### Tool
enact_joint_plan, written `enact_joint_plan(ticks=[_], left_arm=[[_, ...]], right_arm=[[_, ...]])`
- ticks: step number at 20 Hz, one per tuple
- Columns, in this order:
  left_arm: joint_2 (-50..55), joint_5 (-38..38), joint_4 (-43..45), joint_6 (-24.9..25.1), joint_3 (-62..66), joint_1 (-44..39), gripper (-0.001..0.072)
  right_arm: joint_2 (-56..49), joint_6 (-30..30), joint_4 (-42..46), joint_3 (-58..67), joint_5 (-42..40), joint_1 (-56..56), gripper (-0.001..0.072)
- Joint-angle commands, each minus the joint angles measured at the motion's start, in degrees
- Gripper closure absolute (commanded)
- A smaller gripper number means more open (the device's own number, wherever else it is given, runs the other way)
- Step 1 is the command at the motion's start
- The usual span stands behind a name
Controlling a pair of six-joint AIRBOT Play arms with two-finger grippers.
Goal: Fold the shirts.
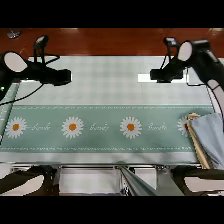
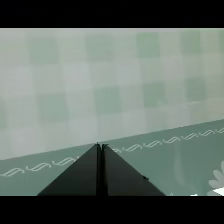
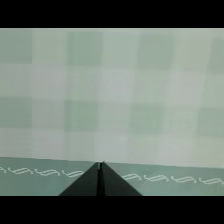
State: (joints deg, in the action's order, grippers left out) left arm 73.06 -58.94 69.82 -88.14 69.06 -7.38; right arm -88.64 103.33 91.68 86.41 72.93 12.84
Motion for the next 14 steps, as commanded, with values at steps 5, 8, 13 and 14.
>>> enact_joint_plan(ticks=[5, 8, 13, 14], left_arm=[[1.6, -1.1, 2.2, -1.5, -0.9, 0.2, 0.0685], [1.6, -1.1, 2.2, -1.5, -0.9, 0.2, 0.0685], [1.6, -1.1, 2.2, -1.5, -0.9, 0.2, 0.0685], [1.6, -1.1, 2.2, -1.5, -0.9, 0.2, 0.0685]], right_arm=[[-3.7, 5.1, 4.0, 0.1, 2.1, 1.7, 0.0679], [-3.7, 5.1, 4.2, 0.1, 2.1, 1.7, 0.0679], [-3.7, 5.1, 4.2, 0.1, 2.1, 1.7, 0.068], [-3.7, 5.1, 4.2, 0.1, 2.1, 1.7, 0.068]])
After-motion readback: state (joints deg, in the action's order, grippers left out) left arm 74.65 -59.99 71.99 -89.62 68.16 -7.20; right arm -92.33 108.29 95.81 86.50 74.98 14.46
